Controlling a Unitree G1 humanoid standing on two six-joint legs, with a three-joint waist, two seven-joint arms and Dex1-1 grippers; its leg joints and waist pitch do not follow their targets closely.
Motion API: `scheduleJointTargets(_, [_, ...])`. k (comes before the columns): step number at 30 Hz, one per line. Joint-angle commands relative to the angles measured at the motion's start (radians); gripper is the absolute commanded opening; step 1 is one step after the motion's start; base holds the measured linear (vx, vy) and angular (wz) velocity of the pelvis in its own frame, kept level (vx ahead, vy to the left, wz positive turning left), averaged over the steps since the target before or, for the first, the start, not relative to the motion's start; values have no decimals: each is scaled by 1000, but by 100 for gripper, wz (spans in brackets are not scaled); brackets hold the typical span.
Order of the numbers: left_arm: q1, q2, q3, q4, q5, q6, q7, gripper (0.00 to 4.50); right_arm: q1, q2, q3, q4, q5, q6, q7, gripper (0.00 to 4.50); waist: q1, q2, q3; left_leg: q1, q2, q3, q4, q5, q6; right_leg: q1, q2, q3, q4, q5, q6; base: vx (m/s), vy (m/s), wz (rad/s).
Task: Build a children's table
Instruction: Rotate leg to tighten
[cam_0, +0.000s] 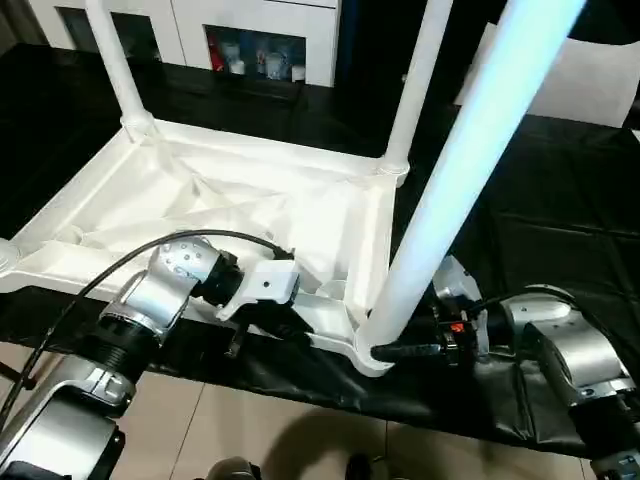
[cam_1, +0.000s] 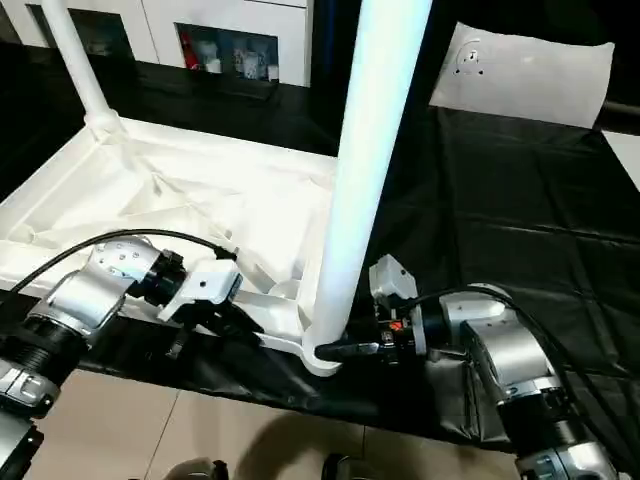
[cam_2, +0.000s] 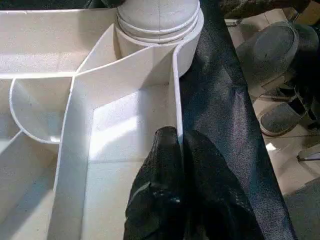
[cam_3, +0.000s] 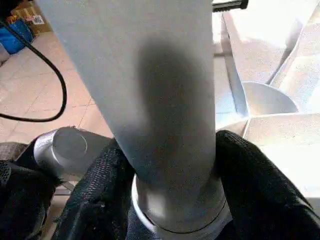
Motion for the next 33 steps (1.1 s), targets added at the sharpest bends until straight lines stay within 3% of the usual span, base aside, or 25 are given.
scheduleJointTargets(1, [17,9,-78,14,43,-14,-61,0,-11,-12,5,-3,15,7,27,216,0,-11,-62,-2,39,0,-57,-132,84,59,-78,50,-59,-291,-198,0,0,0])
scheduleJointTargets(6, [20,-2,-63,21,34,9,-38,0,-2,2,-1,-21,35,35,11,210,-1,-10,-61,-2,39,-1,-57,-128,85,59,-77,50,-60,-300,-191,0,0,0])
scheduleJointTargets(9, [14,-53,-22,34,30,90,86,0,24,58,-33,-72,53,92,-113,209,0,-9,-58,-1,38,-2,-59,-142,79,58,-78,50,-64,-329,-183,0,0,0])
scheduleJointTargets(12, [2,-107,8,52,30,162,193,0,34,115,-38,-90,14,123,-258,209,-7,-9,-51,3,33,-4,-62,-178,56,51,-77,48,-77,-416,-162,0,0,0])
scheduleJointTargets(13, [-2,-131,16,50,27,201,228,0,33,141,-36,-92,-11,137,-319,209,-11,-12,-50,3,30,-7,-64,-189,41,52,-79,47,-85,-500,-125,0,0,0])
scheduleJointTargets(16, [-12,-192,31,48,26,279,317,0,26,208,-36,-95,-53,185,-453,207,-26,-11,-45,4,27,-14,-68,-229,29,47,-81,43,-100,-598,-87,0,0,0])
scheduleJointTargets(19, [-27,-260,54,58,29,348,420,0,15,288,-47,-101,-87,242,-595,202,-41,-15,-44,1,23,-18,-67,-255,28,46,-80,40,-107,-648,-63,0,0,0])
scheduleJointTargets(20, [-39,-296,70,70,30,380,482,0,3,335,-56,-97,-109,270,-680,199,-42,-8,-41,2,23,-19,-68,-258,27,42,-80,40,-108,-651,-64,0,0,0])
scheduleJointTargets(21, [-49,-328,87,80,34,409,538,0,-7,377,-64,-94,-125,297,-756,199,-48,-10,-41,6,20,-18,-66,-271,20,36,-77,38,-113,-663,-60,0,0,0])
scheduleJointTargets(23, [-62,-362,109,90,37,442,604,0,-23,429,-77,-85,-138,322,-843,198,-51,-10,-44,11,20,-21,-66,-280,19,36,-79,35,-117,-668,-56,0,0,0])
scheduleJointTargets(24, [-66,-374,117,91,37,454,625,0,-31,448,-79,-79,-143,327,-873,198,-55,-8,-42,5,22,-22,-70,-282,26,38,-80,35,-118,-654,-57,0,0,0])
scheduleJointTargets(25, [-74,-396,128,87,41,475,666,0,-48,490,-83,-61,-158,336,-938,198,-59,-1,-46,8,24,-20,-70,-284,26,36,-78,37,-117,-621,-67,0,0,0])
scheduleJointTargets(28, [-77,-415,130,72,59,487,696,0,-58,538,-94,-52,-159,330,-993,198,-62,-1,-46,6,28,-21,-75,-289,29,38,-77,40,-110,-544,-90,0,0,0])
scheduleJointTargets(30, [-74,-412,128,65,61,483,691,0,-53,538,-99,-60,-161,312,-994,252,-60,-2,-47,5,28,-19,-76,-286,37,41,-78,43,-108,-516,-95,0,0,0])
scheduleJointTargets(31, [-65,-404,124,48,66,486,686,0,-43,535,-110,-77,-156,283,-982,265,-59,4,-47,2,29,-19,-77,-279,39,43,-78,45,-105,-493,-101,0,0,0])
scheduleJointTargets(33, [-60,-399,122,40,67,482,681,0,-37,533,-117,-89,-153,281,-975,276,-58,1,-50,1,30,-17,-76,-261,42,46,-79,48,-100,-446,-116,0,0,0])
